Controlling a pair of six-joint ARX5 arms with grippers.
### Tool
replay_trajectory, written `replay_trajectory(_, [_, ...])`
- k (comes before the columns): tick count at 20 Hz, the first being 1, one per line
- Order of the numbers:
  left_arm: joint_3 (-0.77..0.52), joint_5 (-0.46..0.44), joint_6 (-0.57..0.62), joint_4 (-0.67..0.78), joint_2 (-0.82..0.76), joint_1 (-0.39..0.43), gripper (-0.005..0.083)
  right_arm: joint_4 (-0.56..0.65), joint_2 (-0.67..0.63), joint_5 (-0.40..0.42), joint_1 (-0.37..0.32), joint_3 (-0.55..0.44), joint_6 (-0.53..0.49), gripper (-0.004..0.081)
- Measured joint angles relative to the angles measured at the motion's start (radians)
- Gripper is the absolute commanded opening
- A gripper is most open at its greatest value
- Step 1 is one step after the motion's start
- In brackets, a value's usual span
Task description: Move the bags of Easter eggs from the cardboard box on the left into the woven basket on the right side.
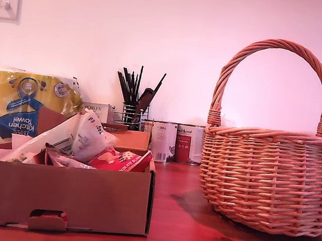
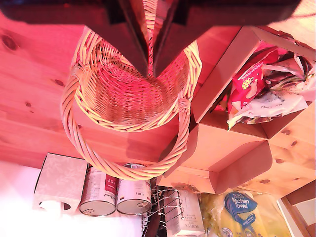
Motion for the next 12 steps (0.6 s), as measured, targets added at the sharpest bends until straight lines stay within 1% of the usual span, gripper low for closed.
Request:
replay_trajectory(1, [0.000, 0.016, -0.015, -0.002, 0.031, 0.000, -0.0024, 0.044, 0.021, -0.001, 0.000, -0.008, 0.017, -0.0013])
replay_trajectory(2, [0.009, 0.022, -0.023, 0.002, 0.085, 0.000, -0.0024, 0.116, 0.083, -0.004, 0.000, -0.002, 0.024, -0.0013])
replay_trajectory(3, [0.010, 0.025, -0.026, 0.001, 0.135, 0.000, -0.0024, 0.142, 0.148, -0.004, 0.000, 0.002, 0.025, -0.0013])
replay_trajectory(4, [0.005, 0.026, -0.026, -0.008, 0.178, 0.000, -0.0024, 0.139, 0.194, -0.004, 0.000, -0.005, 0.025, -0.0013])
replay_trajectory(5, [-0.006, 0.026, -0.027, -0.020, 0.189, 0.000, -0.0024, 0.127, 0.210, -0.004, 0.000, -0.022, 0.026, -0.0013])
replay_trajectory(7, [-0.011, 0.030, -0.041, -0.027, 0.154, 0.000, -0.0024, 0.116, 0.181, -0.004, 0.000, -0.037, 0.026, -0.0013])
replay_trajectory(9, [-0.010, 0.031, -0.048, -0.016, 0.117, 0.000, -0.0024, 0.136, 0.142, -0.026, 0.003, -0.037, 0.026, -0.0013])
replay_trajectory(10, [-0.010, 0.030, -0.047, -0.015, 0.116, 0.001, -0.0024, 0.148, 0.141, -0.037, 0.018, -0.037, 0.025, -0.0013])
replay_trajectory(12, [0.001, 0.039, -0.010, -0.025, 0.123, 0.001, -0.0024, 0.174, 0.154, -0.049, 0.071, -0.037, 0.023, -0.0013])
